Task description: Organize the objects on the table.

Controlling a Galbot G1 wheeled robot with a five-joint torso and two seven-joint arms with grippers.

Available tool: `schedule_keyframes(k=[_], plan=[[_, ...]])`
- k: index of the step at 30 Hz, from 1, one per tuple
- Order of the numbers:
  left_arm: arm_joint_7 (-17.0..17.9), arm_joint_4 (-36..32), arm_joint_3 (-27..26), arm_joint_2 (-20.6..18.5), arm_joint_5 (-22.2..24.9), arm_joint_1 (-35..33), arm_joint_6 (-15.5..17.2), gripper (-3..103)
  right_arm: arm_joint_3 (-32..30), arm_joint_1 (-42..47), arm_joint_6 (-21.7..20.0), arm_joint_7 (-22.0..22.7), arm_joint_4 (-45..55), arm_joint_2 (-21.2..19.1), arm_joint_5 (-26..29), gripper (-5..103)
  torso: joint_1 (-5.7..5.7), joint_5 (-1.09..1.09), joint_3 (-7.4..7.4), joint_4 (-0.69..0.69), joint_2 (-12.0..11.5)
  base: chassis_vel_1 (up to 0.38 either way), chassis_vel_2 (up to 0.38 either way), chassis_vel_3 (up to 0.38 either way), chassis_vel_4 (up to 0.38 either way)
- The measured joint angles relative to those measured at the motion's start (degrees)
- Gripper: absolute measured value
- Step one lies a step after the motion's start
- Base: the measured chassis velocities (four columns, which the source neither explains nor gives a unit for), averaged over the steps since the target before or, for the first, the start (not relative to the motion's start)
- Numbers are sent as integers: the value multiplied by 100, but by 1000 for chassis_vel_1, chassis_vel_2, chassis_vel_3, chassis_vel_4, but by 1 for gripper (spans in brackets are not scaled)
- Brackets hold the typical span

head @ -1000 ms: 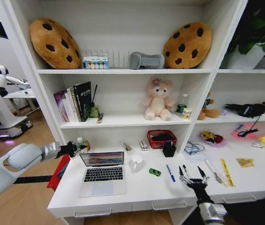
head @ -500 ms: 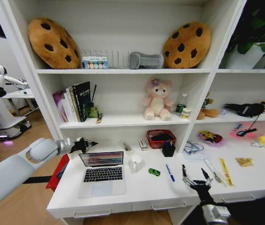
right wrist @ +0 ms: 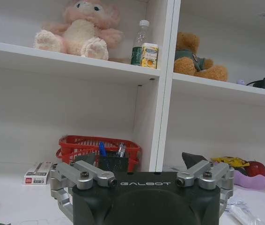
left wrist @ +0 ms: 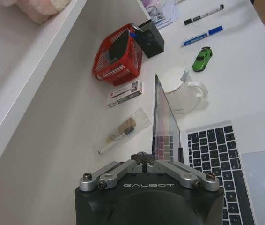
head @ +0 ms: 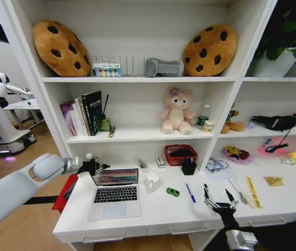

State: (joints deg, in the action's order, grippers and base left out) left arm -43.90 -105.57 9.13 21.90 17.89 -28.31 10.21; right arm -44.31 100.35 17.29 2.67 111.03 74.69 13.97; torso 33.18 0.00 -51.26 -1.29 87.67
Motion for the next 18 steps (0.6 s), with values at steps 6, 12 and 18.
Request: schedule_keyframes(k=[6, 12, 18], plan=[[21, -77, 338, 10, 32, 252, -42, 0, -13, 0, 7, 4, -6, -10, 3, 100, 0, -1, 0, 0, 0, 0, 0, 0, 0], [-98, -65, 509, -47, 103, 458, -113, 0, -26, -23, 10, 22, -24, -10, 14, 100, 0, 0, 0, 0, 0, 0, 0, 0, 0], [124, 182, 776, 187, 124, 792, -75, 0, -29, -24, 24, 28, -55, 27, 10, 100, 0, 0, 0, 1, 0, 0, 0, 0, 0]])
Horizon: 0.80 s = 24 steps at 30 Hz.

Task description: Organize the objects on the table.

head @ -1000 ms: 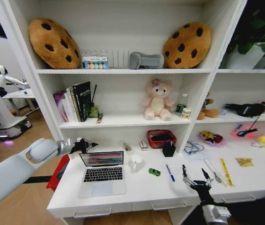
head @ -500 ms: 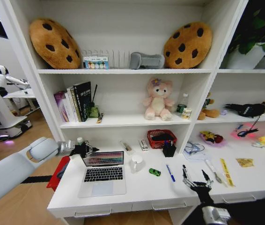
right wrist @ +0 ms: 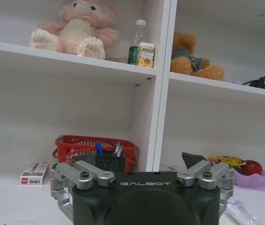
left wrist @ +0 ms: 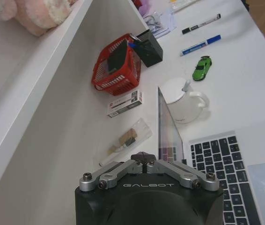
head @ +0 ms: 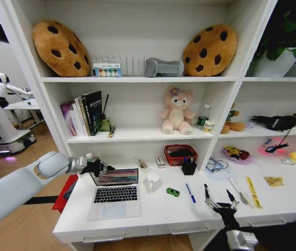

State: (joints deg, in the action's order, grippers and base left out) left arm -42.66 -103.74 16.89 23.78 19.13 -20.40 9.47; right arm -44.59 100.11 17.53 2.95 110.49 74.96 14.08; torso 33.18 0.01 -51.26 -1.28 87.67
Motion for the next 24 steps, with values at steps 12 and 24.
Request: schedule_keyframes(k=[12, 24], plan=[[-481, 417, 662, 101, -512, 567, -199, 0, -227, 28, 71, 50, -66, 5, 83, 100, 0, 0, 0, 0, 0, 0, 0, 0, 0], [-990, 11, 607, -124, -595, 326, -348, 0, -264, 64, 119, 34, -115, 78, 133, 100, 0, -1, 0, -2, 0, 0, 0, 0, 0]])
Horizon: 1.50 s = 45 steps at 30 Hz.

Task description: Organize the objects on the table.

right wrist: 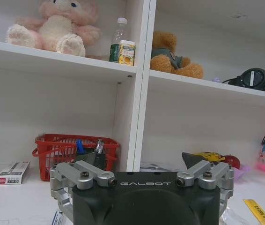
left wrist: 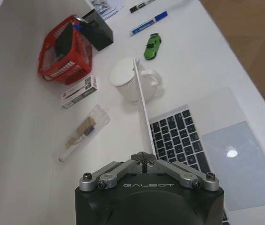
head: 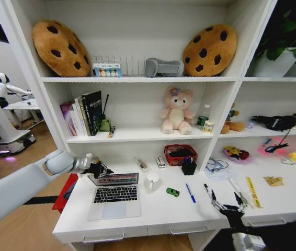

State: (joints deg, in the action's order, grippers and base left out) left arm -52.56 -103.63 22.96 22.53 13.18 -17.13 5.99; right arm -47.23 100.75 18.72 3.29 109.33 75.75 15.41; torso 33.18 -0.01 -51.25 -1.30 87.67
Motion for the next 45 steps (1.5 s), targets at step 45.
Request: schedule_keyframes(k=[45], plan=[[3517, -1202, -4507, 137, 1427, -5311, 541, 12, -388, 39, -306, 194, 211, 5, 505, 100, 0, 1, -1, 0, 0, 0, 0, 0, 0]])
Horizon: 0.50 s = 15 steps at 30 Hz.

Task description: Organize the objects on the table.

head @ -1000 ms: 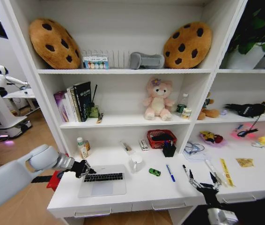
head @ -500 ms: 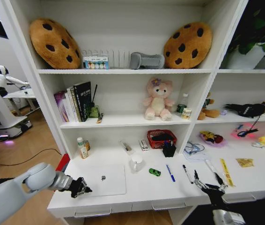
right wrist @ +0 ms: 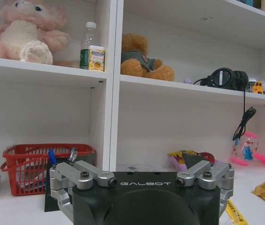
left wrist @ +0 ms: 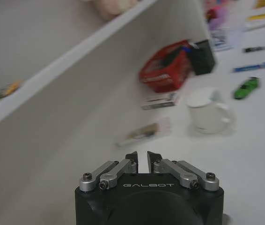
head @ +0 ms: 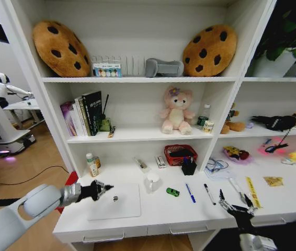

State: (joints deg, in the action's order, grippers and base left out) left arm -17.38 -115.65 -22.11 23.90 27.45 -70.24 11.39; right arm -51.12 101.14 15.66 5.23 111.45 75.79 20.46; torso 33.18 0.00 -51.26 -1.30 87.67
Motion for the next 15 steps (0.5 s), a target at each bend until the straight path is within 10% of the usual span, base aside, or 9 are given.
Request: schedule_keyframes(k=[4, 7, 15], plan=[[425, 145, -842, 477, 234, -299, -40, 23, -2, 0, -108, 121, 45, -99, 28, 100, 1, -2, 0, 0, -1, 0, 0, 0, 0], [460, 2, -2506, 1110, 208, -1323, -135, 39, -14, 96, -307, 309, 86, -269, 48, 100, 0, 1, 0, 1, 0, 0, 0, 0, 0], [1088, -334, -3718, 2565, 138, -2701, -648, 72, 42, 154, -509, 431, 231, -378, 48, 100, 0, 0, 1, 2, 0, 0, 0, 0, 0]])
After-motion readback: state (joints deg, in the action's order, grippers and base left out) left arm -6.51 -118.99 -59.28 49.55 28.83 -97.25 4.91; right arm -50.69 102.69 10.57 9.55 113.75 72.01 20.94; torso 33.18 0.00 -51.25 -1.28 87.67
